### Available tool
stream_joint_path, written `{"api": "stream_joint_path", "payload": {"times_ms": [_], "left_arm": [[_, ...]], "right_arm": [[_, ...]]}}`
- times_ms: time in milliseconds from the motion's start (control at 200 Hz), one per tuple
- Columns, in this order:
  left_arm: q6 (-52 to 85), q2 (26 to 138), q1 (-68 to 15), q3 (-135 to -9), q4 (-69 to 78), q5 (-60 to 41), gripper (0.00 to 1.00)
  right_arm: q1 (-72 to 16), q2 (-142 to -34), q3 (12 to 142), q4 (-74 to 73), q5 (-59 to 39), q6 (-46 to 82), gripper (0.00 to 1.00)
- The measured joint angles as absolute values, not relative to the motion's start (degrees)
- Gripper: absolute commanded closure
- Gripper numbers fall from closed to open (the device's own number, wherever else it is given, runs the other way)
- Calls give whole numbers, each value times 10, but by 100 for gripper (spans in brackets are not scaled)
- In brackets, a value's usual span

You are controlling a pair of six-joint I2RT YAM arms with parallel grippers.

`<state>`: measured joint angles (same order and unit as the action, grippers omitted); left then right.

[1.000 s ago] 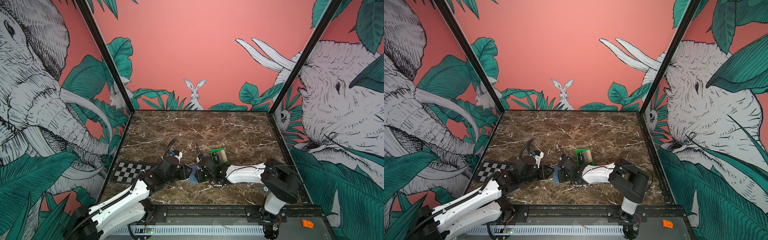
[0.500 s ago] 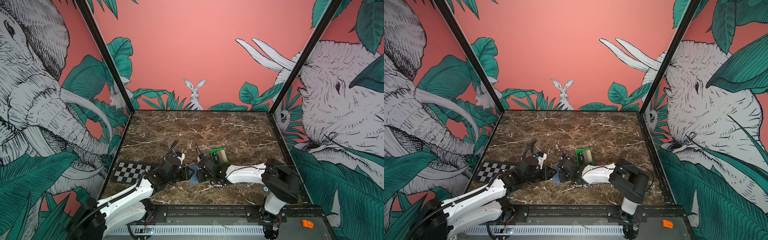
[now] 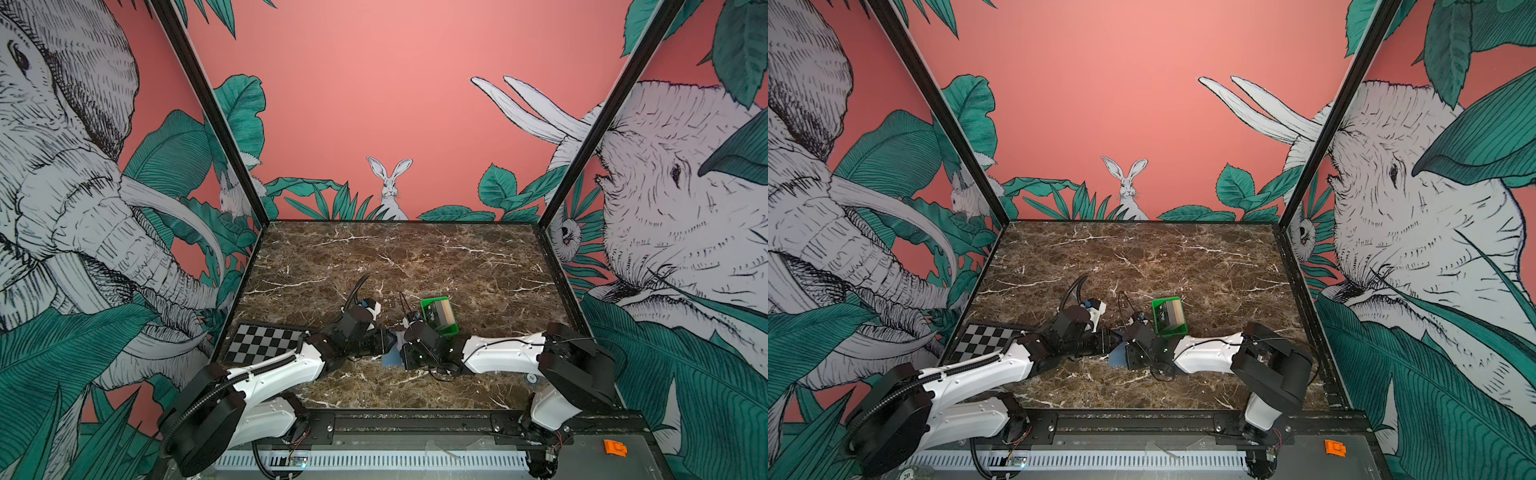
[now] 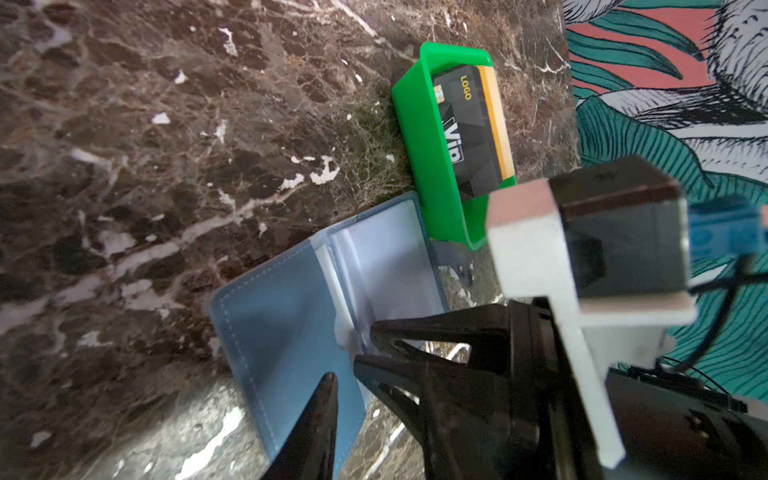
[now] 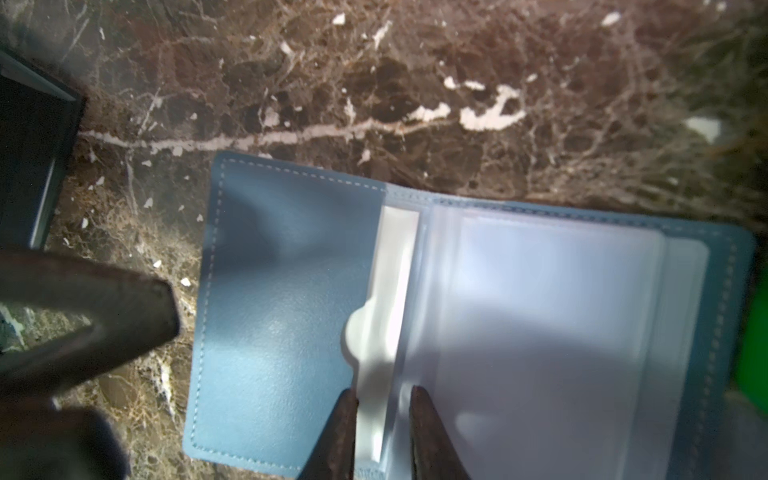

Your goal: Put the credit cards into the card holder

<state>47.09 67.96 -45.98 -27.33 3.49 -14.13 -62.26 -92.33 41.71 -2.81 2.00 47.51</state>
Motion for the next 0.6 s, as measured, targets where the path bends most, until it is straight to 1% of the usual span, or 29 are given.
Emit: {"api": "stream_joint_path", "payload": {"times_ms": [340, 600], "left_arm": [[464, 740, -463, -284, 43, -146, 67], [468, 746, -465, -282, 51, -145, 67]], "right_arm": [[-627, -908, 405, -23, 26, 486, 76], [-628, -900, 408, -7, 31, 488, 76]]}}
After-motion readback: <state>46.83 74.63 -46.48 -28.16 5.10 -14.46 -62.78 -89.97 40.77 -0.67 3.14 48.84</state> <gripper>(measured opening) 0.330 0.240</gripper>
